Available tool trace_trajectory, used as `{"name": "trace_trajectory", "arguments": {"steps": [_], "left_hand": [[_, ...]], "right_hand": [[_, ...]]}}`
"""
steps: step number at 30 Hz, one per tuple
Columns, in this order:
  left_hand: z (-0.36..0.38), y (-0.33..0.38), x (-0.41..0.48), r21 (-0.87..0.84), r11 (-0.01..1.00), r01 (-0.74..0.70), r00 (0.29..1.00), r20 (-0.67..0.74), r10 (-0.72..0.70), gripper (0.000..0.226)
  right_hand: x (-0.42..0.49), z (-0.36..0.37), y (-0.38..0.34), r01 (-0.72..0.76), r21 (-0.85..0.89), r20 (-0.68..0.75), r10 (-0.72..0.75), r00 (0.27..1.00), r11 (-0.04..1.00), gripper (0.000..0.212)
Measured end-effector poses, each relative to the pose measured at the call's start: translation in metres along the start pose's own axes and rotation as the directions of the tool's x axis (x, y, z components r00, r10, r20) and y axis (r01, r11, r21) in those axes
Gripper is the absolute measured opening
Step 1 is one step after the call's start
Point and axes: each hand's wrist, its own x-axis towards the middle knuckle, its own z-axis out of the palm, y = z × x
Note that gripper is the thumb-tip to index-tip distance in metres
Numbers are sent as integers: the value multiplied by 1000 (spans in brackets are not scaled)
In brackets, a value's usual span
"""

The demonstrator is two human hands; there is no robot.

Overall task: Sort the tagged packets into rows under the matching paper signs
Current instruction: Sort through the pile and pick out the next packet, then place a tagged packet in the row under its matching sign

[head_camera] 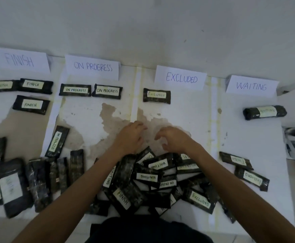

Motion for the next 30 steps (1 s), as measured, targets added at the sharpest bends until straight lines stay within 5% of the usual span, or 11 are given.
{"name": "trace_trajectory", "arguments": {"steps": [3,7,13,20,30], "left_hand": [[14,8,-24,-12,1000,-18,1000,-15,18,40],[29,13,-42,-39,999,27,999,24,-26,41],[31,28,-54,-237,964,121,991,-28,-131,38],[19,52,-50,-603,714,355,909,45,-414,50],[17,72,-28,-599,725,340,934,128,-333,60]], "right_hand": [[-26,27,-9,73,-179,122,-52,991,981,48],[-41,53,-9,40,-240,86,-19,996,970,52],[-47,42,-3,-100,225,-97,124,988,969,19],[-44,21,-8,-259,718,-117,479,870,646,22],[-49,23,-39,-193,924,-34,572,820,331,10]]}}
